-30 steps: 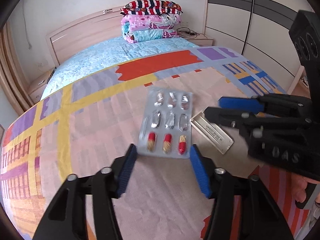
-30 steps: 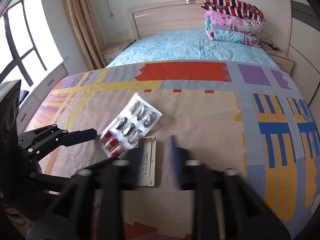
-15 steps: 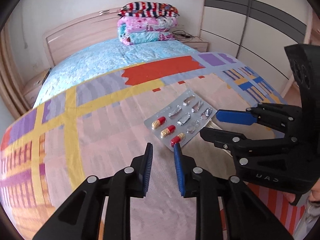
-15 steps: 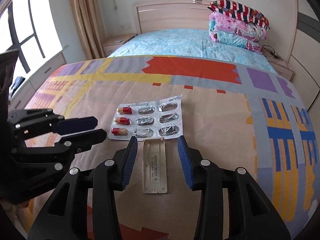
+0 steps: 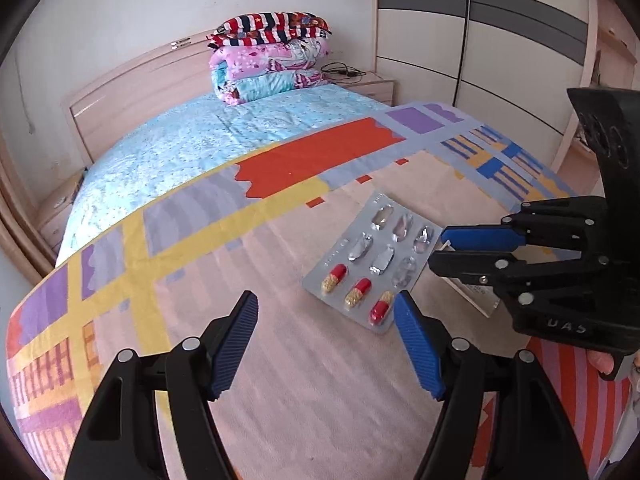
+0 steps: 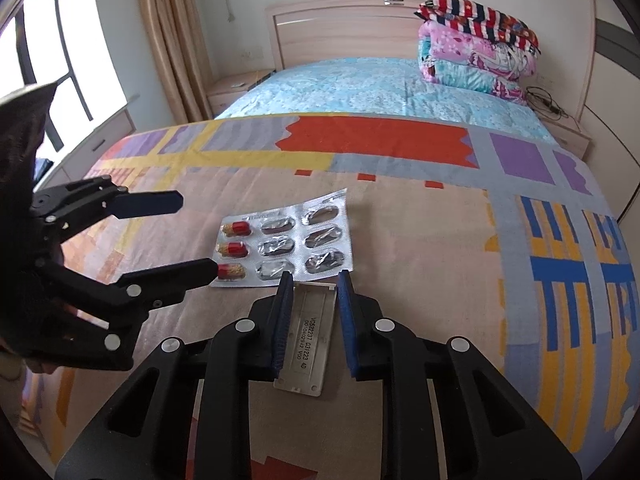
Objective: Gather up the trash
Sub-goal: 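Grasp the pill blister pack with the left gripper and lift it, then carry the pill blister and white strip over the trash bin with both grippers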
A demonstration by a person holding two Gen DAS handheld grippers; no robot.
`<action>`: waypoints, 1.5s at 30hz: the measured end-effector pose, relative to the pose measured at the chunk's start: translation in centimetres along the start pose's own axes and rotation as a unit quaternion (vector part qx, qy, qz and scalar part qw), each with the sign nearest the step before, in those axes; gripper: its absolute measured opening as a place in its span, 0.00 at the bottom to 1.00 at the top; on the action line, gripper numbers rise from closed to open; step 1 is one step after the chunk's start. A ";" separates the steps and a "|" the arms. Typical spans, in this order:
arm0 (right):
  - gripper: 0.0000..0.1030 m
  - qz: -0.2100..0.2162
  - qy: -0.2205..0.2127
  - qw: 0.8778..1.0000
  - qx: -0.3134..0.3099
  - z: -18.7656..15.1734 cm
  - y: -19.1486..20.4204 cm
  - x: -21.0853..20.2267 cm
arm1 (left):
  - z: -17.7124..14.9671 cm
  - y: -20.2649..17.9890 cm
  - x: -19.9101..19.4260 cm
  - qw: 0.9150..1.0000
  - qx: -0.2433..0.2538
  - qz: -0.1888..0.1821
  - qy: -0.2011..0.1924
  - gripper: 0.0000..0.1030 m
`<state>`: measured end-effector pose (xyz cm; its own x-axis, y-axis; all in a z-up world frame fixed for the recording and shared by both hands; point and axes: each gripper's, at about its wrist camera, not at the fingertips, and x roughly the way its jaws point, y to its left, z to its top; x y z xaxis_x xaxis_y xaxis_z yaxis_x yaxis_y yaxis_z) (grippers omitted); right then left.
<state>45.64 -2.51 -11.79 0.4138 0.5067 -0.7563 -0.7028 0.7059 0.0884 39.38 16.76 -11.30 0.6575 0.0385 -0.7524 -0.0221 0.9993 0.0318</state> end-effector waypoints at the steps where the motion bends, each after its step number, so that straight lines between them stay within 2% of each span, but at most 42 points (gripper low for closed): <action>1: 0.22 0.002 -0.003 1.000 0.004 0.0 -0.2 -0.2 | 0.1 0.0 0.2 1.000 0.003 0.000 0.001 0.66; 4: 0.22 0.009 -0.007 1.000 0.016 -0.1 -0.6 -0.4 | 0.3 -0.2 0.7 1.000 0.012 -0.015 0.003 0.66; 6: 0.22 0.012 -0.007 1.000 0.019 -0.2 -0.8 -0.5 | 0.5 -0.2 1.1 0.999 0.020 -0.047 0.015 0.66; 10: 0.22 0.016 -0.009 1.000 0.020 -0.3 -0.8 -0.5 | 0.7 -0.7 1.9 0.997 0.063 -0.039 0.020 0.66; 20: 0.22 0.020 -0.009 0.999 0.029 -0.7 -1.3 -0.8 | 0.9 -0.4 2.2 0.994 0.087 -0.065 0.009 0.66; 23: 0.22 0.018 -0.009 0.999 0.030 -0.8 -1.4 -1.0 | 0.8 -0.7 2.0 0.993 0.092 -0.073 0.003 0.55; 26: 0.22 0.019 -0.008 0.999 0.032 -0.9 -1.3 -1.1 | 0.7 -1.0 1.8 0.993 0.094 -0.069 0.001 0.51; 30: 0.22 0.021 -0.014 0.999 0.033 -0.9 -1.2 -1.9 | 0.4 -2.1 1.2 0.993 0.114 -0.037 -0.014 0.50; 35: 0.22 0.021 -0.022 0.999 0.035 -0.8 -1.2 -3.3 | 0.0 -2.3 0.3 0.994 0.099 -0.035 -0.017 0.50; 45: 0.22 0.021 -0.033 0.999 0.027 -1.9 0.0 -6.3 | -1.3 -3.2 -4.5 0.995 0.083 -0.026 -0.038 0.50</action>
<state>41.99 -6.64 -8.24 0.4237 0.5664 -0.7069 -0.6884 0.7086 0.1552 35.53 13.40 -8.90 0.7102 -0.0194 -0.7037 0.1340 0.9851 0.1080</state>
